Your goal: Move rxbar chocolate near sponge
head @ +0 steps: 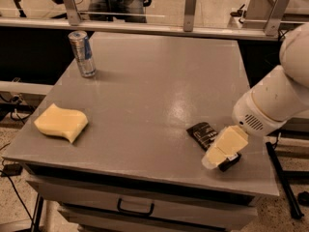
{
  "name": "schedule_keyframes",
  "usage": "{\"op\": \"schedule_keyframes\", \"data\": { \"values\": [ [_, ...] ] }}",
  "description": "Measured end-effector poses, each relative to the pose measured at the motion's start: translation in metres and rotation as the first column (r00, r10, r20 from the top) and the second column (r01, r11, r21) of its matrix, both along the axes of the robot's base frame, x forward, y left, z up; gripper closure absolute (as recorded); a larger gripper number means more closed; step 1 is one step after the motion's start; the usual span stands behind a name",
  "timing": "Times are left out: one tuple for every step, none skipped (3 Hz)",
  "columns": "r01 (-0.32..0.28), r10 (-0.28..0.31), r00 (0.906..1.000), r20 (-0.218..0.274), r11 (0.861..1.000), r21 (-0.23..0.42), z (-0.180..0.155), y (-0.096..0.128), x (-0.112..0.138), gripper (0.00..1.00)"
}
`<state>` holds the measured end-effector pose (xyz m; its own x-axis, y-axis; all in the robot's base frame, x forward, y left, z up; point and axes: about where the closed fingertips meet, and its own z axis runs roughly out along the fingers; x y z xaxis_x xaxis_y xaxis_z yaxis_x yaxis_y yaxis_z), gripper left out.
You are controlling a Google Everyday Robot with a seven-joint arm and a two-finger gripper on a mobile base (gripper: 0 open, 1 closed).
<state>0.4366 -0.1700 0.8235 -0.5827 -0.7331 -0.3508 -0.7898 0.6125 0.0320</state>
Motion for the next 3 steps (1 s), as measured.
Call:
{"op": "schedule_keyframes", "data": {
  "values": [
    [0.014,-0.015,0.9989,0.044,0.999,0.033,-0.0098,-0.0033,-0.0019,0.0],
    [0.015,-0.017,0.9986,0.051,0.999,0.032,-0.0079,-0.0032,-0.0016,0.16],
    [0.014,-0.015,0.9985,0.053,0.999,0.029,-0.0057,-0.0027,-0.0026,0.49]
  ]
}}
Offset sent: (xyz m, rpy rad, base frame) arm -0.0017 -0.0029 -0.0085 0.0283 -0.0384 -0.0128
